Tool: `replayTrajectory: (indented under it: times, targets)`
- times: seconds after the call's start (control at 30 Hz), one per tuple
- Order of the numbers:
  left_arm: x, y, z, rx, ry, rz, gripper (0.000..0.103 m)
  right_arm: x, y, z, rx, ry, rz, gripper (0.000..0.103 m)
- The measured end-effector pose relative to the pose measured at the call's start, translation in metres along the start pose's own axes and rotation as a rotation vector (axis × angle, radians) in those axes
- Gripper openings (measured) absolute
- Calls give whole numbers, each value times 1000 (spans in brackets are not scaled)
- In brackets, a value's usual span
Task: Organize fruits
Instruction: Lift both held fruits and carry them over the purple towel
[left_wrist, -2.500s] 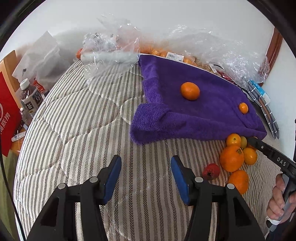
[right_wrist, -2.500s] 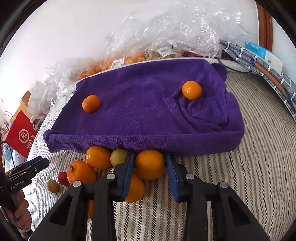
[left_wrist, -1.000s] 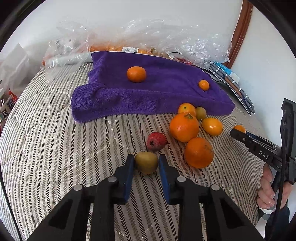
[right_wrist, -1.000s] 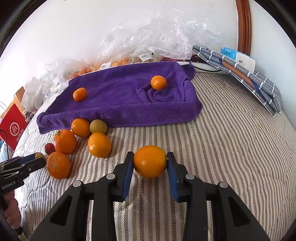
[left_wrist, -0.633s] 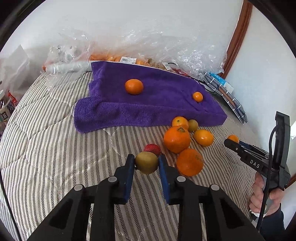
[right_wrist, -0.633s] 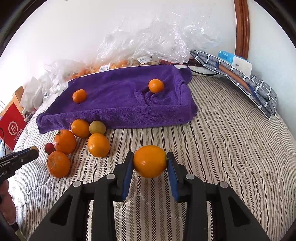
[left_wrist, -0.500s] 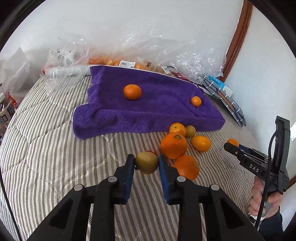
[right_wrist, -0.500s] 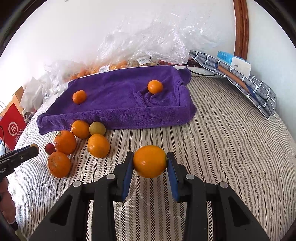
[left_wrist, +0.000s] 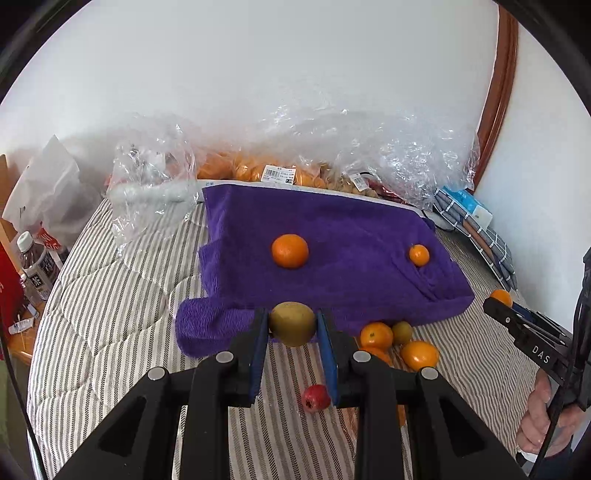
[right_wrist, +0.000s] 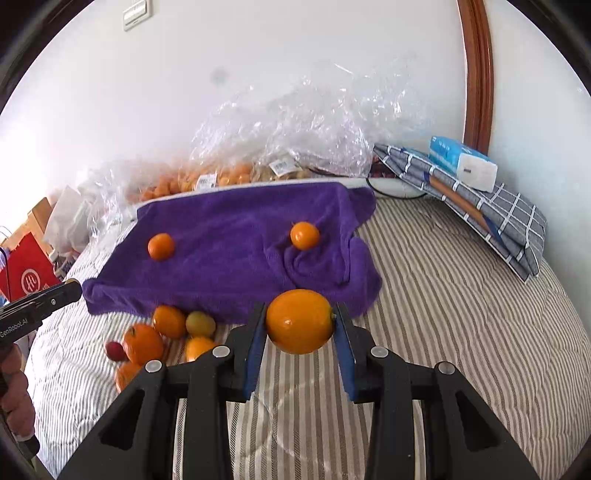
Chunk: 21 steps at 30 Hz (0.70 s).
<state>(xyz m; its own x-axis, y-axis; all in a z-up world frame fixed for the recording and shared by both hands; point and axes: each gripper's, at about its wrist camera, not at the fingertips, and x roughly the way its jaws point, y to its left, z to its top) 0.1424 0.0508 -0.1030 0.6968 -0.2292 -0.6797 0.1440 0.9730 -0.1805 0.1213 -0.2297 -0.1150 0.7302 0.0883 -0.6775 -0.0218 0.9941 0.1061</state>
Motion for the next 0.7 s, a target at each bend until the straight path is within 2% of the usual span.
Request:
replayTrajectory:
  times: [0.33, 0.7]
  targets:
    - [11, 10, 17, -50, -9, -3, 25, 5, 14, 22, -31, -27, -1, 35]
    - [16, 14, 22, -68, 0, -13, 25, 10, 19, 25, -64, -30, -9, 35]
